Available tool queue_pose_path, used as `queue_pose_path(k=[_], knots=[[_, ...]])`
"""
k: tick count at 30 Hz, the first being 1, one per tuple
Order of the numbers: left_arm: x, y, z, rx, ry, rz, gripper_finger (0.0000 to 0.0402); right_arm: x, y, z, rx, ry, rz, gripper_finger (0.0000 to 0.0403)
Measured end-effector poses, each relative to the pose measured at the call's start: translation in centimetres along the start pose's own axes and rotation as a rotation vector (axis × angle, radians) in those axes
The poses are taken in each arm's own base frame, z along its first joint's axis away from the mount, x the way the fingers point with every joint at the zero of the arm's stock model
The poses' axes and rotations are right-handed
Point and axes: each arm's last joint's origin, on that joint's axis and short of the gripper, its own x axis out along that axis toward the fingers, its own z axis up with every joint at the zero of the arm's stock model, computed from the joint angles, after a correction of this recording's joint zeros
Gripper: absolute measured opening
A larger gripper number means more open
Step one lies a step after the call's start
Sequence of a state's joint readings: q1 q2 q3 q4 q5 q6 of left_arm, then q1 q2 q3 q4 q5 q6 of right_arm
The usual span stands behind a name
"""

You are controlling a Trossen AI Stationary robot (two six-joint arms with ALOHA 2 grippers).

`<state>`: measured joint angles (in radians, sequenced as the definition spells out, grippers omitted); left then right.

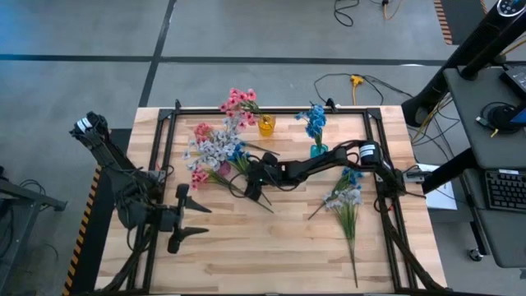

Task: Sort flowers into vase by color
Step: Put the left blue flowers into the blue vase

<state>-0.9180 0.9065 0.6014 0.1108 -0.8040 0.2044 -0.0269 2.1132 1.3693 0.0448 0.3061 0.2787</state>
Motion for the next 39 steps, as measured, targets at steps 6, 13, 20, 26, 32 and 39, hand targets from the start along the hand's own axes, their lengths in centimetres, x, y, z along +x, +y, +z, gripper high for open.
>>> queue_pose_path(k=[6, 13, 20, 26, 32, 39], knots=[[0.1, 0.0, 0.2, 0.003, -0.002, 0.001, 0.0231, 0.0, 0.0, 0.0, 0.002, -0.006, 0.002, 0.0144], [0.1, 0.0, 0.2, 0.002, -0.002, 0.001, 0.0231, 0.0, 0.0, 0.1, 0.057, -0.014, 0.004, 0.0055], [0.1, 0.0, 0.3, -0.004, -0.008, 0.003, 0.0231, -0.6, 0.1, 0.5, 0.07, -0.026, 0.001, 0.0017], [0.0, 0.2, 0.9, -0.008, -0.02, 0.01, 0.0231, -3.2, -0.3, 2.4, 0.074, -0.04, -0.015, 0.0018], [0.0, 0.6, 1.5, -0.015, -0.016, 0.091, 0.0231, -7.2, -1.0, 4.0, 0.056, -0.029, -0.083, 0.0018], [-0.2, 1.2, 2.9, 0.006, -0.031, 0.12, 0.0231, -12.0, -0.7, 3.9, 0.049, -0.093, -0.045, 0.0018]])
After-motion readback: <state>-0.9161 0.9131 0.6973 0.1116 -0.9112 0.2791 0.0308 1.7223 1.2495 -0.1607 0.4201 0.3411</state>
